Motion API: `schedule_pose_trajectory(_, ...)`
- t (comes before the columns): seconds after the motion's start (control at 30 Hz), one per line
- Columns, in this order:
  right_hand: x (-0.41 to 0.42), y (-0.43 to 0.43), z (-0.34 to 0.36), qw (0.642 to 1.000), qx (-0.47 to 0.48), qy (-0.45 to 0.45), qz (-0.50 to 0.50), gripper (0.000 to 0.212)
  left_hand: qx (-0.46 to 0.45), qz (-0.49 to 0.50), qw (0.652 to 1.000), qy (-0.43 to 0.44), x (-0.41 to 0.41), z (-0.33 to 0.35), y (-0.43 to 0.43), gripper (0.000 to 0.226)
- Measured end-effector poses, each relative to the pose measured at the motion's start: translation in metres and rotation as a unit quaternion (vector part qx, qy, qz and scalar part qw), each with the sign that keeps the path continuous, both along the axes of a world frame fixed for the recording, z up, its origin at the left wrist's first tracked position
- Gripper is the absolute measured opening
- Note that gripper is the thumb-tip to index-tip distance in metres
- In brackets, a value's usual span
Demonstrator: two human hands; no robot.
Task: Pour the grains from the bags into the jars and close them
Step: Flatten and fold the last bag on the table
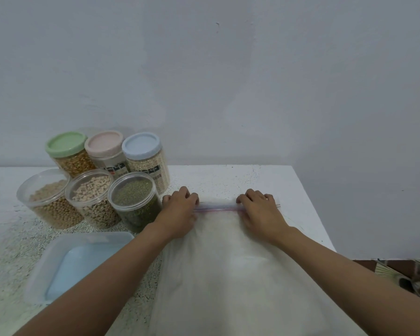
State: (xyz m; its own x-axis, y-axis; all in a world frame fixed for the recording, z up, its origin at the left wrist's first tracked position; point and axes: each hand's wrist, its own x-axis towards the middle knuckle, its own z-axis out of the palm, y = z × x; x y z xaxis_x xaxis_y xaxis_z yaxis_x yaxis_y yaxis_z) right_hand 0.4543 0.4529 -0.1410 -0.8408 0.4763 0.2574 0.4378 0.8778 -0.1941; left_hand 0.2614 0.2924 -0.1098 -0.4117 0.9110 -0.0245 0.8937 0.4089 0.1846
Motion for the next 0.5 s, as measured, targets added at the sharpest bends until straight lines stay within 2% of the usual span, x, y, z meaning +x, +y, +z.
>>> schedule_pose_trajectory(0.2, 0.009, -0.005, 0.001, 1.000, -0.024, 0.005, 0.006, 0.013, 0.029, -0.033, 0.999, 0.014, 0.004, 0.009, -0.017, 0.022)
schedule_pose_trajectory(0.3, 0.011, -0.009, 0.004, 0.999, -0.035, 0.001, 0.012, 0.028, 0.067, -0.045, 0.996, 0.035, 0.007, 0.009, -0.028, 0.022)
schedule_pose_trajectory(0.4, 0.014, -0.011, 0.008, 0.999, -0.043, -0.018, 0.020, 0.042, 0.104, -0.053, 0.993, 0.019, 0.005, 0.012, -0.036, 0.021)
schedule_pose_trajectory(0.5, 0.012, -0.013, 0.009, 0.999, -0.039, -0.032, 0.022, 0.043, 0.030, -0.051, 0.998, -0.002, 0.002, 0.015, -0.037, 0.030)
